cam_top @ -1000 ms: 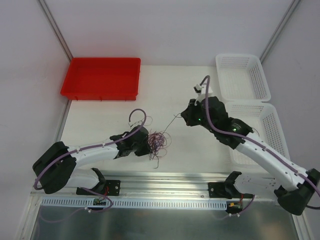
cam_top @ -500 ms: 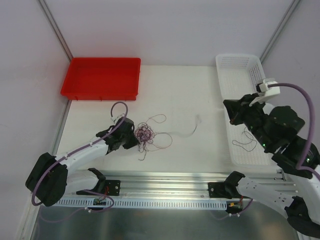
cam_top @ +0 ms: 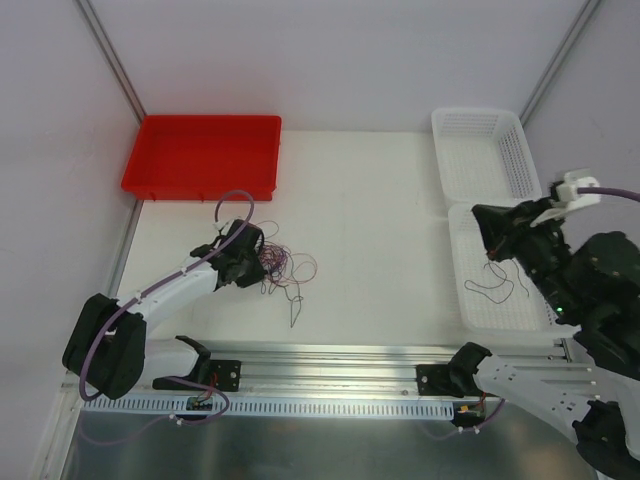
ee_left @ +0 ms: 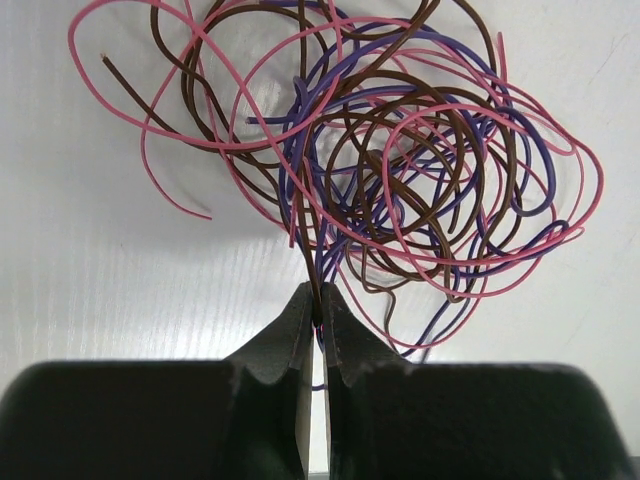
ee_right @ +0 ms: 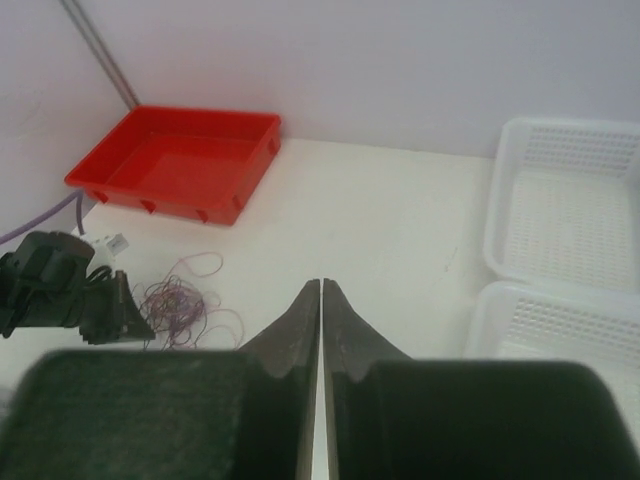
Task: Untangle the cables
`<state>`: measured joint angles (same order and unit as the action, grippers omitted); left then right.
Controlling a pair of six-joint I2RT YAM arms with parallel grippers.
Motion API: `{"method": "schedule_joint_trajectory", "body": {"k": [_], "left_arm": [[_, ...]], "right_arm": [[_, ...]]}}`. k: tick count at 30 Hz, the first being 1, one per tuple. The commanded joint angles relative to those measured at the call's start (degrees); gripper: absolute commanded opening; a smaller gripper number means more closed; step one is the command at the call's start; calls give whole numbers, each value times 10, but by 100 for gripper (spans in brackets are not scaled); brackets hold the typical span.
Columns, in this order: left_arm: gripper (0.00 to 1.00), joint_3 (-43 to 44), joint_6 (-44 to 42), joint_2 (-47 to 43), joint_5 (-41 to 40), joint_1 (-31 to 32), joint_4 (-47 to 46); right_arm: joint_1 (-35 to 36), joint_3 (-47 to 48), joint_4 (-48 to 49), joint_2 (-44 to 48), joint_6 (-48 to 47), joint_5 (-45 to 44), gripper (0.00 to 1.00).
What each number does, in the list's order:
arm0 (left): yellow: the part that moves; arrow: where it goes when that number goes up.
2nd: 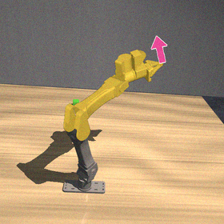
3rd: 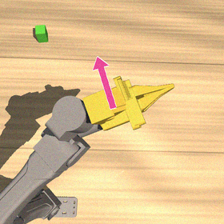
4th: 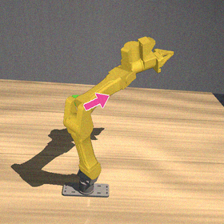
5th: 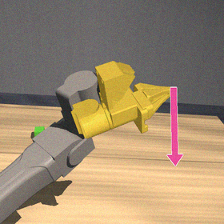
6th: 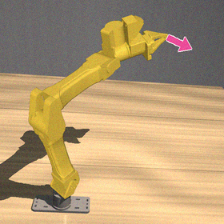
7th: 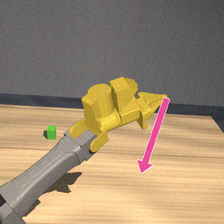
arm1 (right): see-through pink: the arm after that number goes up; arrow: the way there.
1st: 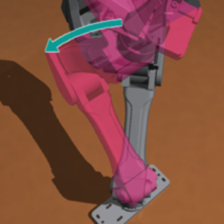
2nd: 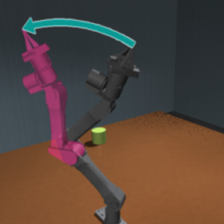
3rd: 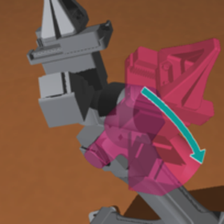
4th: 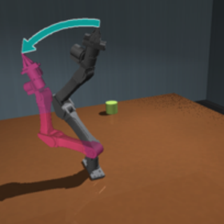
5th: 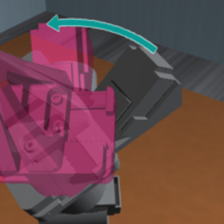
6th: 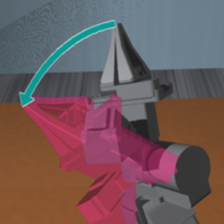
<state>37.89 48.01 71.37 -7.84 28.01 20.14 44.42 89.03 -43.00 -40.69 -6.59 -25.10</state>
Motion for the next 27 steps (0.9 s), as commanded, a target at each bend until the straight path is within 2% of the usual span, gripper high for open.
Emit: {"method": "schedule_joint_trajectory", "body": {"k": [1,2,5,9,14,19,27], "left_arm": [[0,20,-29,-6,23,-2,16],[0,16,-30,-15,30,-2,16],[0,3,-27,-33,45,5,12],[0,-12,-13,-48,61,16,3],[0,-20,7,-39,73,50,-20],[0,-15,17,-23,68,75,-27],[0,-18,24,-19,68,81,-37]], "right_arm": [[-2,-84,-11,-23,32,87,9],[-2,-139,18,-27,46,131,18],[-1,-263,111,-53,108,223,33],[11,-364,249,-117,159,308,48],[52,-400,361,-254,182,310,50],[80,-415,460,-353,215,307,51],[92,-419,527,-482,266,318,50]]}}
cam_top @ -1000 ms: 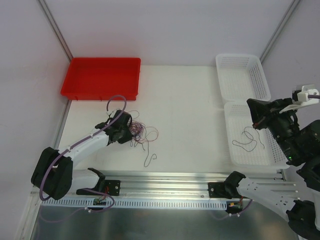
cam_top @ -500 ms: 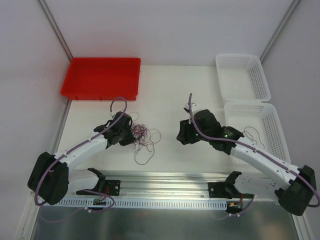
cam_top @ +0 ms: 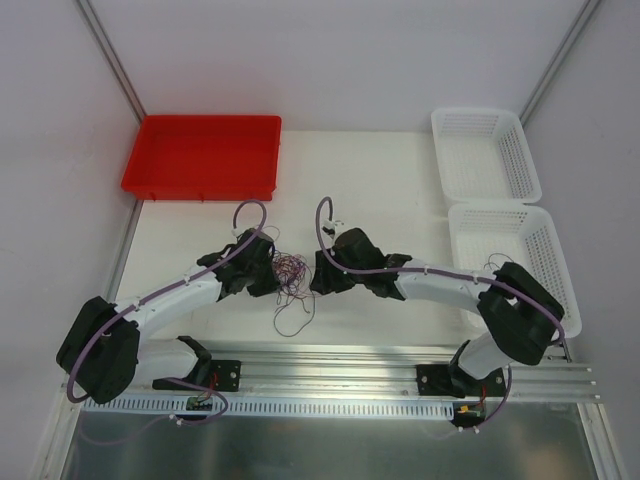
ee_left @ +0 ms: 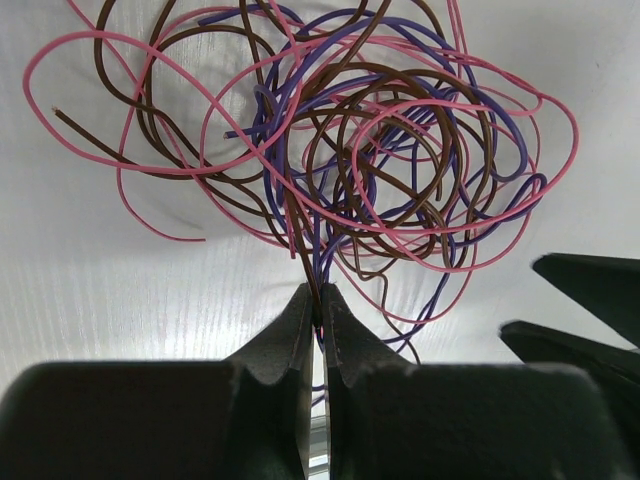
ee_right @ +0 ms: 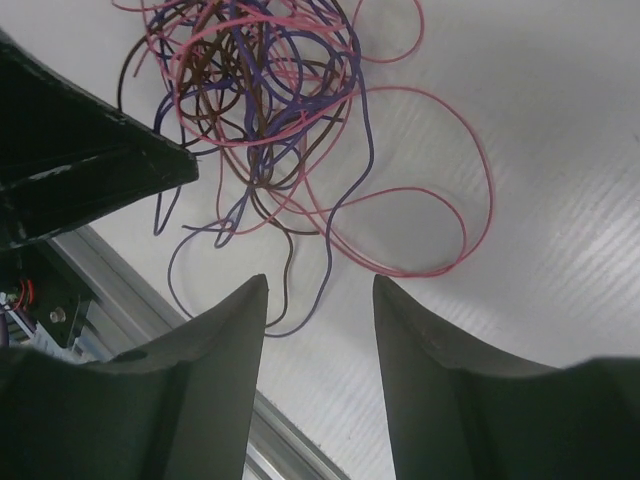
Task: Untangle the cables
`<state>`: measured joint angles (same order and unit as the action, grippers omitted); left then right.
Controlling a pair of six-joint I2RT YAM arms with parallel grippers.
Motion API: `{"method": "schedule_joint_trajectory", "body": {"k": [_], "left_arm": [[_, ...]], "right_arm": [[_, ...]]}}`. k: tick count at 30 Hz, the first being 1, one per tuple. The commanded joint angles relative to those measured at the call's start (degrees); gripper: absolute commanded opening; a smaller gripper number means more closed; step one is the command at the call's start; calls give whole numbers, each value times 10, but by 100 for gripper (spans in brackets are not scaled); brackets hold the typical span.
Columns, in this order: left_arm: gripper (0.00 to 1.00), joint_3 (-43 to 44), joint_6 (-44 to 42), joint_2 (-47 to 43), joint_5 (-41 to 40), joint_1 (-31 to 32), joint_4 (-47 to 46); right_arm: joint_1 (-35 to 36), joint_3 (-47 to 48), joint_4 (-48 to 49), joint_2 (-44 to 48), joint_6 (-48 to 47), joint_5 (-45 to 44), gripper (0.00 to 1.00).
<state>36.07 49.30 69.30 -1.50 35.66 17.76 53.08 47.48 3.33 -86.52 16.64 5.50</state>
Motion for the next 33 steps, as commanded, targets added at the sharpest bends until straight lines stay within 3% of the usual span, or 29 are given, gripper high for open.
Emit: {"method": "schedule_joint_trajectory", "body": {"k": [1,12,15,17,21,24,33], "left_arm": [[0,0,11,3,4,5,-15],[0,-4,17,6,6,9,-24],[0,-5,18,6,0,9,-24],[0,-8,17,6,-8,8,-24],[0,-19,13,5,-43,3,-23],[0,-32,13,4,-47,-12,-23],[0,-45,1,-20,-57,-39,-19]], "right_arm": [[8,-4,69,-31,37,12,48],[11,16,106,-122,49,42,30],[13,13,101,-117,45,32,19],[13,-4,99,-98,42,16,4],[13,-16,38,14,2,-22,1],[11,-13,-67,112,-36,-71,1],[-26,113,-341,337,-123,-218,1]]}}
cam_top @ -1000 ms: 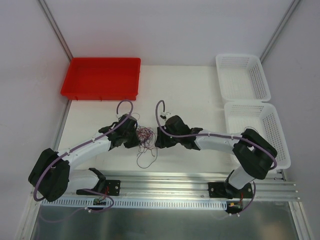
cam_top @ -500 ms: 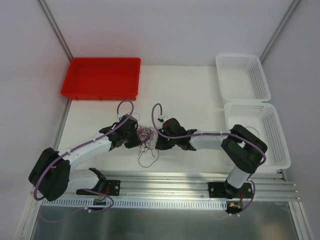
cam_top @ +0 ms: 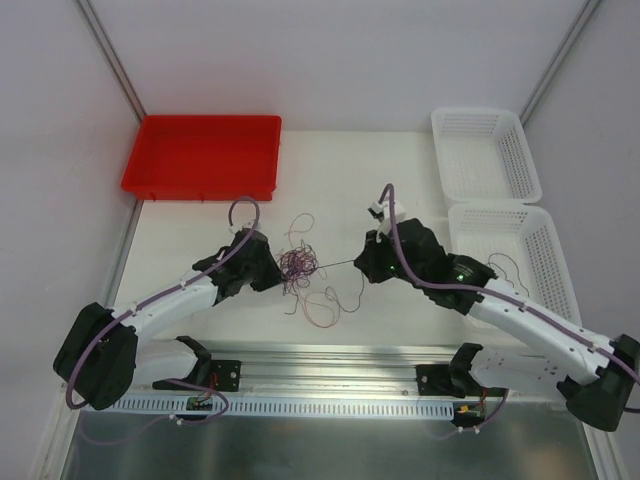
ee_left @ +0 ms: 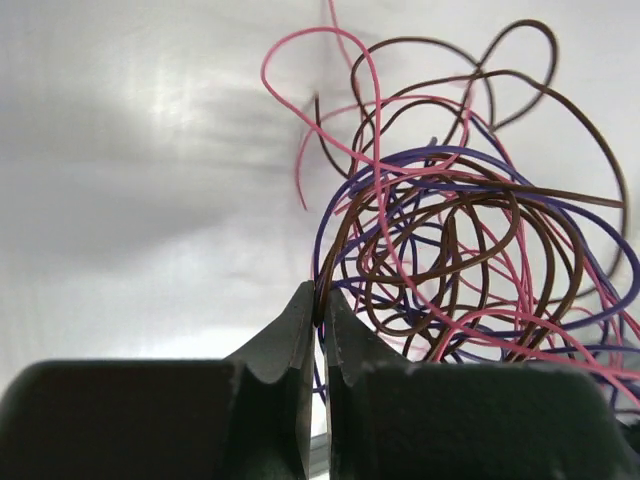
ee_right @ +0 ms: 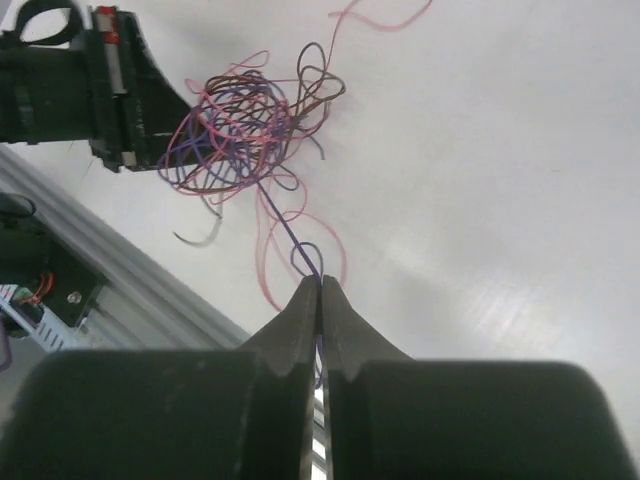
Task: Untangle the cables
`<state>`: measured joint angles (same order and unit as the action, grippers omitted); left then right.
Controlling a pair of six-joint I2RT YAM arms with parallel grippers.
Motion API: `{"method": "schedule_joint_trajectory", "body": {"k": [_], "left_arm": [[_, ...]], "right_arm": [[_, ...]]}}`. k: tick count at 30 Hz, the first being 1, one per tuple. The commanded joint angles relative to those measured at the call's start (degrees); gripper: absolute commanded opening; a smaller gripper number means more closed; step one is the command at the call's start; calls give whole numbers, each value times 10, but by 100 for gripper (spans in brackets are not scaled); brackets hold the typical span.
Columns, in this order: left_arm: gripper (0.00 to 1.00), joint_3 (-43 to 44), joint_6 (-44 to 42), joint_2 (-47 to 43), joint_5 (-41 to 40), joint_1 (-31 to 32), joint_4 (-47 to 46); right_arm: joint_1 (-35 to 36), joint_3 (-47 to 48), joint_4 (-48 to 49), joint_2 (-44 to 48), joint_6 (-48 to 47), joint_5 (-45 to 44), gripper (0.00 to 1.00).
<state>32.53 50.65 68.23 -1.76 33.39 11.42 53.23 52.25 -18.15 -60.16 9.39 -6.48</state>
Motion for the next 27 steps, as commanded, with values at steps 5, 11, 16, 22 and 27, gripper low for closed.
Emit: {"method": "schedule_joint_trajectory", "body": {"k": [5,11,16,22,27], "left_arm": [[0,-7,-17,-16,-59,-31,55],[0,14,-30,-24,-61,-42,70],[0,17,-44,-51,-56,-43,74],[0,-14,-31,-55,-92,-68,103],[0,-12,-32,-28,-102,-88,113]], "right_arm": [[-77,153,-205,140,-91,-102,1],[-92,224,-251,156,-120,-103,1],[-93,230,-229,161,-114,-60,1],[-93,328,-246,140,-156,-91,1],[-94,456,-266,108,-197,-120,1]]}}
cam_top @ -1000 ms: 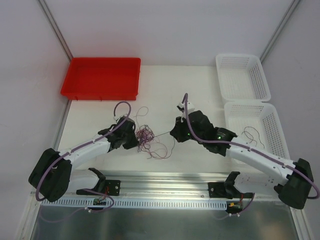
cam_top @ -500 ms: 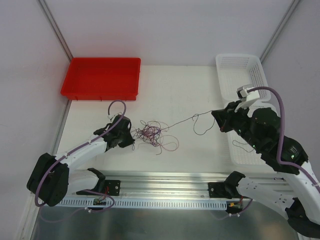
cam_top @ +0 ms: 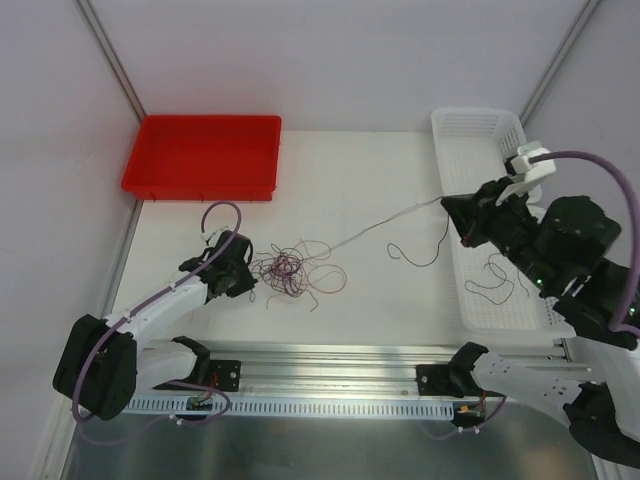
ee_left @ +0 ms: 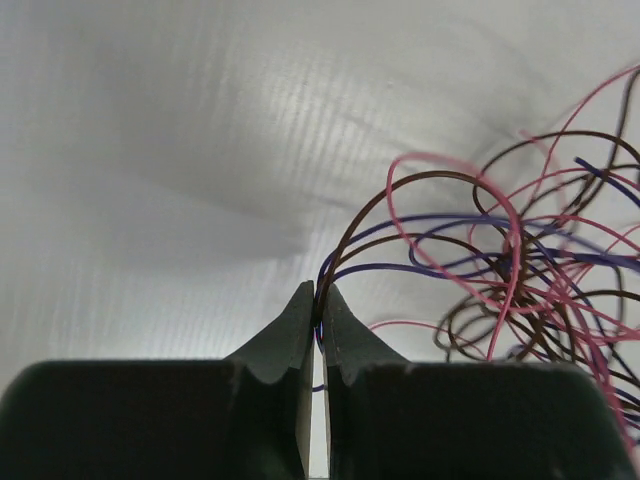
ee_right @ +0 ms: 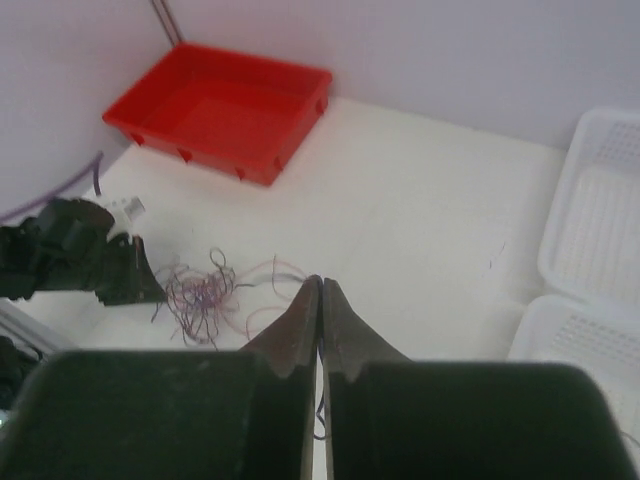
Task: Untangle the cables
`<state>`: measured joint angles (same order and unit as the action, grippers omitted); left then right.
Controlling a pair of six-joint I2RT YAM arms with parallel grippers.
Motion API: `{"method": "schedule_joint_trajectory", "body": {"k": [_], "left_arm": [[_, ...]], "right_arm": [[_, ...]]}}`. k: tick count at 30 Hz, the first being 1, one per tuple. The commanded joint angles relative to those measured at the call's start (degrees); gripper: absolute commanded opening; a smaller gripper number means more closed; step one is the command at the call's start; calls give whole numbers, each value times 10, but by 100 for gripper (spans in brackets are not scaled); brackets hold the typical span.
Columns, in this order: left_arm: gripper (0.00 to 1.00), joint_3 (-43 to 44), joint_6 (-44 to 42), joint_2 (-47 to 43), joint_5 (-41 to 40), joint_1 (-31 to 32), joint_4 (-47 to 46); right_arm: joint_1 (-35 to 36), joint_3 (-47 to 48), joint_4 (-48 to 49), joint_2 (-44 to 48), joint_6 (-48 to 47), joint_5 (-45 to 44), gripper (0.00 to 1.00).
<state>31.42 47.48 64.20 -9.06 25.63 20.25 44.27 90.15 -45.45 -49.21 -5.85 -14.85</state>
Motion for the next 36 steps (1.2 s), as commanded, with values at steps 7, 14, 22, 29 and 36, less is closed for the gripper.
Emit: {"method": "schedule_joint_trajectory", "body": {"k": [7,14,22,29,36], "left_arm": [[0,10,-13,9,-47,-31,35],[14,24,-42,-19,-13,-36,41],[88,88,-108,-132,15,-36,92],[99,173,-187,-199,-31,-36,153],[99,165,-290,-287,-149,-36,163]], "right_arm": [[-3,96,64,21,-60,-81,1],[-4,38,59,30,-62,-108,1],[-4,-16,62,44,-86,-221,1],[-6,-5,96,29,-130,-303,1],[-10,28,149,7,-212,-405,1]]}}
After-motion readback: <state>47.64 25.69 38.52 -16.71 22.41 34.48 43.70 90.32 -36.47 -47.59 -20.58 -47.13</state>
